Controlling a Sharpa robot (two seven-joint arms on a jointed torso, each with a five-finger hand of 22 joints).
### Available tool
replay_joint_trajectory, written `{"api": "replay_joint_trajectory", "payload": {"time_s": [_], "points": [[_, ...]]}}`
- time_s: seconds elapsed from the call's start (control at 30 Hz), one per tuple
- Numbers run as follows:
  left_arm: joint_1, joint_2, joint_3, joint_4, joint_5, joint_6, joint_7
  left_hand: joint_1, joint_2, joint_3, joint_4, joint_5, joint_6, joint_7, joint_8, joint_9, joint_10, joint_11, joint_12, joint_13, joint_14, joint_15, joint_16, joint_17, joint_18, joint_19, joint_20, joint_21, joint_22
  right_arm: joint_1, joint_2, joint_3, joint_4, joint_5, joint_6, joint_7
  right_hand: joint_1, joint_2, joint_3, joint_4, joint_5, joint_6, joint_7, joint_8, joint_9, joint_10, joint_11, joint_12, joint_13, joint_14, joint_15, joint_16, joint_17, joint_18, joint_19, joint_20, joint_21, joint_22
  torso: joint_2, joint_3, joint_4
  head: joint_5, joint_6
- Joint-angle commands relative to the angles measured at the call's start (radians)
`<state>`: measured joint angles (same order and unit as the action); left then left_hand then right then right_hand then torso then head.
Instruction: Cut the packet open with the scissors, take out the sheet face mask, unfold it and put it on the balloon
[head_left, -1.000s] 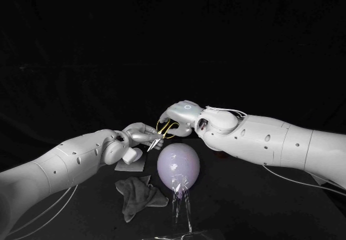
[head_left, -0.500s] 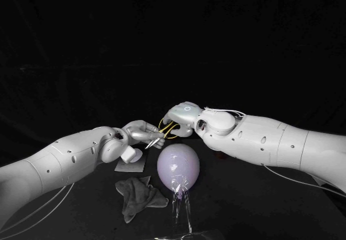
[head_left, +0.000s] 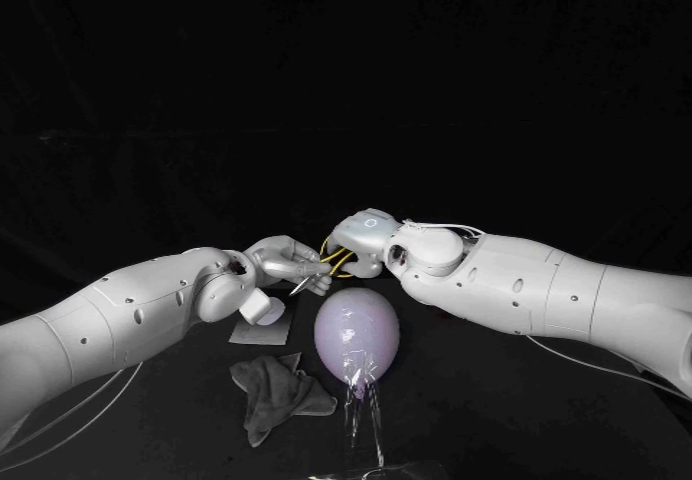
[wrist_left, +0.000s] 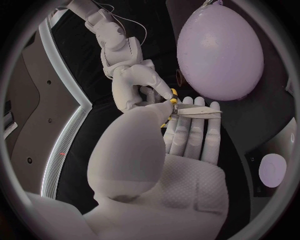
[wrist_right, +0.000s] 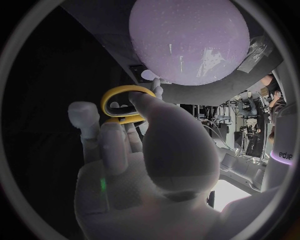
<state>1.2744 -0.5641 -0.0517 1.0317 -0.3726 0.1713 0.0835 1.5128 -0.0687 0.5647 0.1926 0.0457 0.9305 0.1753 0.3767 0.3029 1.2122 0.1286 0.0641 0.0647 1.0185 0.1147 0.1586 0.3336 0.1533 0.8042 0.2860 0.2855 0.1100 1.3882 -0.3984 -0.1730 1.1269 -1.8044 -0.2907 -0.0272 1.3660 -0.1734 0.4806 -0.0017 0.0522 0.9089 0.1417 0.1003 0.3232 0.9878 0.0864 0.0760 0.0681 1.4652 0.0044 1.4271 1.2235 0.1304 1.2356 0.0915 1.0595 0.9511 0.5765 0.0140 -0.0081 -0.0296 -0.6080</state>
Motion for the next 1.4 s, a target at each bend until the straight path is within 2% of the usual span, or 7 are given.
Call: {"api": "replay_joint_trajectory", "payload": {"time_s": [0.03,0.2,0.43,0.7,0.97,1.23,1.4], "points": [[0.011,0.002,0.006,0.018,0.01,0.038,0.036,-0.004,0.004,0.058,-0.065,0.003,0.005,-0.002,0.007,0.031,0.008,-0.004,-0.001,0.0,0.004,-0.005,0.002,0.001,0.005,-0.002,0.0,0.005,0.001,-0.006,0.004,-0.003,-0.003,-0.026,0.038,-0.006,0.001,0.01,0.012,0.001,-0.003,0.011,0.001,0.006,0.002,0.025,-0.001,0.009,0.002,0.046,-0.005,0.005,0.003,-0.003,0.01,-0.001,0.013,0.017,0.0,-0.0003,-0.0019,0.0,-0.003],[0.016,-0.001,0.007,0.034,0.01,0.049,0.036,-0.004,0.004,0.058,-0.065,0.003,0.005,-0.002,0.007,0.031,0.008,-0.004,-0.001,0.0,0.004,-0.005,0.002,0.002,0.005,-0.002,-0.001,0.005,0.002,-0.008,0.006,-0.003,-0.009,-0.026,0.04,-0.003,-0.003,0.018,0.029,0.005,-0.003,0.029,0.008,0.014,0.006,0.064,0.006,0.017,0.002,0.047,0.01,0.009,0.009,-0.01,0.025,0.007,0.035,0.045,0.0,0.0001,-0.0009,0.0,-0.005],[0.023,-0.006,0.009,0.073,0.01,0.067,0.036,-0.004,0.004,0.059,-0.066,0.003,0.005,-0.002,0.007,0.031,0.008,-0.004,-0.001,0.0,0.004,-0.005,0.002,0.002,0.005,-0.003,-0.001,0.005,0.002,-0.009,0.01,-0.004,-0.014,-0.026,0.065,-0.001,-0.008,0.071,0.079,0.026,-0.003,0.095,0.015,0.051,0.025,0.175,0.007,0.048,0.007,0.05,0.013,0.018,0.022,-0.02,0.055,0.015,0.086,0.109,-0.001,0.0,-0.0007,-0.002,-0.004],[0.045,-0.01,0.011,0.112,0.017,0.079,0.037,-0.005,0.004,0.059,-0.067,0.003,0.005,-0.002,0.008,0.031,0.008,-0.004,-0.001,0.0,0.004,-0.005,0.002,0.002,0.005,-0.003,-0.001,0.006,0.002,-0.012,0.012,-0.004,-0.019,-0.028,0.093,-0.013,0.002,0.117,0.106,0.022,-0.003,0.156,-0.014,0.103,0.066,0.352,-0.035,0.104,0.029,0.046,-0.021,0.017,0.013,-0.024,0.068,0.001,0.116,0.147,-0.003,0.0005,-0.0005,0.002,-0.005],[0.067,-0.014,0.011,0.126,0.027,0.081,0.034,-0.005,0.004,0.059,-0.068,0.003,0.005,-0.002,0.008,0.032,0.008,-0.004,-0.001,0.0,0.004,-0.005,0.002,0.002,0.005,-0.004,-0.001,0.006,0.002,-0.014,0.008,-0.005,-0.015,-0.044,0.089,-0.054,-0.008,0.118,0.115,0.002,-0.004,0.151,-0.043,0.126,0.102,0.525,-0.074,0.198,0.091,0.044,-0.057,0.013,0.006,-0.027,0.074,-0.031,0.13,0.17,0.0,-0.0001,-0.0008,-0.002,-0.004],[0.073,-0.011,0.011,0.128,0.028,0.089,0.026,-0.006,0.004,0.06,-0.07,0.003,0.005,-0.002,0.008,0.032,0.009,-0.004,-0.001,0.0,0.004,-0.005,0.002,0.003,0.005,-0.004,-0.001,0.006,0.002,-0.014,0.004,-0.005,-0.008,-0.048,0.079,-0.096,-0.055,0.114,0.103,-0.005,-0.001,0.141,-0.062,0.165,0.177,0.534,-0.098,0.712,0.595,0.054,-0.075,0.03,0.046,-0.035,0.094,-0.051,0.152,0.213,0.0,0.0004,-0.0005,-0.002,-0.003],[0.075,-0.009,0.011,0.13,0.028,0.095,0.024,-0.008,0.004,0.06,-0.071,0.003,0.006,-0.002,0.008,0.033,0.009,-0.004,0.0,0.0,0.004,-0.005,0.002,0.003,0.005,-0.006,-0.002,0.006,0.002,-0.015,0.001,-0.005,-0.005,-0.047,0.087,-0.128,-0.077,0.116,0.1,0.009,0.001,0.14,-0.073,0.182,0.205,0.536,-0.102,0.846,0.738,0.076,-0.078,0.078,0.158,-0.046,0.124,-0.053,0.194,0.264,0.0,0.0004,-0.0007,-0.006,-0.009]]}}
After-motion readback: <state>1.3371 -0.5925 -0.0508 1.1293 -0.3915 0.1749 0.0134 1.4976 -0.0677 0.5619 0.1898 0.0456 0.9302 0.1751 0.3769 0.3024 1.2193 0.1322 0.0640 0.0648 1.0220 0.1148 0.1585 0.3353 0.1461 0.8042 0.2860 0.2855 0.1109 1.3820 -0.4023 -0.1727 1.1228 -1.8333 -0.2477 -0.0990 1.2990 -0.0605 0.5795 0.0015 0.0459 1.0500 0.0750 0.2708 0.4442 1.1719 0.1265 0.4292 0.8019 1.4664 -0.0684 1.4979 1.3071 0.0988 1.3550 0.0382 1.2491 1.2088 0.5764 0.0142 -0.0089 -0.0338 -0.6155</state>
